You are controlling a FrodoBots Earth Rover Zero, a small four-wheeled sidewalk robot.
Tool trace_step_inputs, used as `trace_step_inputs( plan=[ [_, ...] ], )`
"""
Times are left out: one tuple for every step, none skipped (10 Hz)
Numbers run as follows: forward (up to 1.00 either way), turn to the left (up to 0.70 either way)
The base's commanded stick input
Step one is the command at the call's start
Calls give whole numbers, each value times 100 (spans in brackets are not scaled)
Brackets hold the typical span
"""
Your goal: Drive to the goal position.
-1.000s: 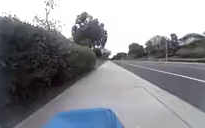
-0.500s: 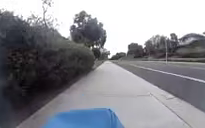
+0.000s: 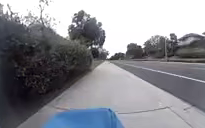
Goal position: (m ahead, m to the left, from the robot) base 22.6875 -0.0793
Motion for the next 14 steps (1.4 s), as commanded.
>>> trace_step_inputs(
  plan=[
    [100, 0],
    [100, 0],
    [100, 0],
    [100, 0],
    [100, 0],
    [100, 0],
    [100, 0],
    [100, 0],
    [100, 0],
    [100, 0],
    [100, 0],
    [100, 0],
    [100, 0],
    [100, 0]
  ],
)
